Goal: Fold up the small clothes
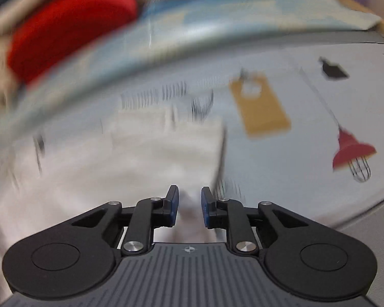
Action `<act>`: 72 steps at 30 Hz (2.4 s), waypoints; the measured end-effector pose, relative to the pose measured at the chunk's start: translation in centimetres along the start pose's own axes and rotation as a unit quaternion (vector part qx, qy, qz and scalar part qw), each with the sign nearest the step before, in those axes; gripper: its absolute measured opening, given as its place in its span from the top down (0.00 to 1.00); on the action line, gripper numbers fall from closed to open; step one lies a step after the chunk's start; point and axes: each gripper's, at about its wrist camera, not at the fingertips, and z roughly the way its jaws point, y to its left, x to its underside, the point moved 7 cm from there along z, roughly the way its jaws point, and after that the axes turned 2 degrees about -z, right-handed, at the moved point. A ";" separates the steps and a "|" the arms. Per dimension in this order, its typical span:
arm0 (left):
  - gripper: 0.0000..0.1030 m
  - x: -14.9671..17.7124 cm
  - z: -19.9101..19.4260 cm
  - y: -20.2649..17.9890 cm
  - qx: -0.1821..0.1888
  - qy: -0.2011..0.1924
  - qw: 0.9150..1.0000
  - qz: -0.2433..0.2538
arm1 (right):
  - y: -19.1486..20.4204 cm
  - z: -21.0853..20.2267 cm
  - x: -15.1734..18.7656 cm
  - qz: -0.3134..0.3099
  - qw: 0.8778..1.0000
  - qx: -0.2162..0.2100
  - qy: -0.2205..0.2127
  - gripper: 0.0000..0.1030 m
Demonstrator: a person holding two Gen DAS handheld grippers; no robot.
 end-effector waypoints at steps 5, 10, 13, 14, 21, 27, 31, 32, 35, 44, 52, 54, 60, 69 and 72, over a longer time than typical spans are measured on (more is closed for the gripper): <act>0.56 -0.1 -1.1 1.2 0.001 -0.007 1.000 -0.013 | -1.4 -1.8 1.3 0.042 0.998 -0.009 -0.041 0.68; 0.56 -0.2 -2.5 3.2 0.005 -0.017 0.999 -0.040 | -0.4 -4.8 1.9 0.037 0.996 0.048 -0.064 0.60; 0.56 -0.5 -3.7 5.4 0.002 -0.029 0.997 -0.067 | 1.5 -10.1 0.9 0.059 0.987 0.028 -0.148 0.60; 0.56 -0.7 -4.1 6.2 0.001 -0.034 0.997 -0.074 | 2.3 -11.8 0.7 0.065 0.983 0.015 -0.170 0.60; 0.64 -0.2 -6.7 14.1 -0.064 -0.074 0.984 -0.149 | 9.9 -19.1 1.7 0.020 0.962 -0.019 -0.270 0.54; 0.79 0.7 -7.8 19.4 -0.070 -0.086 0.969 -0.222 | 14.4 -20.1 2.5 0.037 0.955 -0.053 -0.290 0.54; 0.79 1.2 -7.3 21.5 -0.060 -0.076 0.963 -0.252 | 16.9 -19.4 2.5 0.019 0.956 -0.073 -0.285 0.60; 0.79 1.2 -7.1 21.7 -0.058 -0.075 0.962 -0.255 | 17.4 -19.3 2.2 0.012 0.955 -0.078 -0.287 0.61; 0.79 0.7 -6.0 21.7 -0.054 -0.074 0.964 -0.251 | 18.5 -19.0 1.1 -0.006 0.952 -0.083 -0.296 0.68; 0.63 -2.8 -1.4 20.6 -0.088 -0.069 0.975 -0.194 | 20.8 -17.3 -1.3 -0.012 0.956 -0.101 -0.275 0.73; 0.35 -3.4 5.8 18.3 -0.083 0.001 0.988 -0.129 | 21.7 -16.6 -2.3 -0.035 0.955 -0.117 -0.269 0.73; 0.32 -3.2 7.2 18.1 -0.102 0.007 0.990 -0.100 | 21.6 -16.1 -2.3 -0.034 0.958 -0.115 -0.261 0.73; 0.29 -2.5 9.4 16.7 -0.120 0.009 0.992 -0.028 | 21.5 -15.3 -2.3 -0.032 0.961 -0.116 -0.247 0.73; 0.98 -4.5 6.0 18.6 -0.074 -0.046 0.993 -0.084 | 21.6 -15.4 -2.5 -0.028 0.962 -0.113 -0.247 0.72; 0.98 -5.7 2.6 21.9 -0.062 -0.101 0.980 -0.160 | 21.6 -15.4 -2.3 -0.032 0.961 -0.112 -0.249 0.72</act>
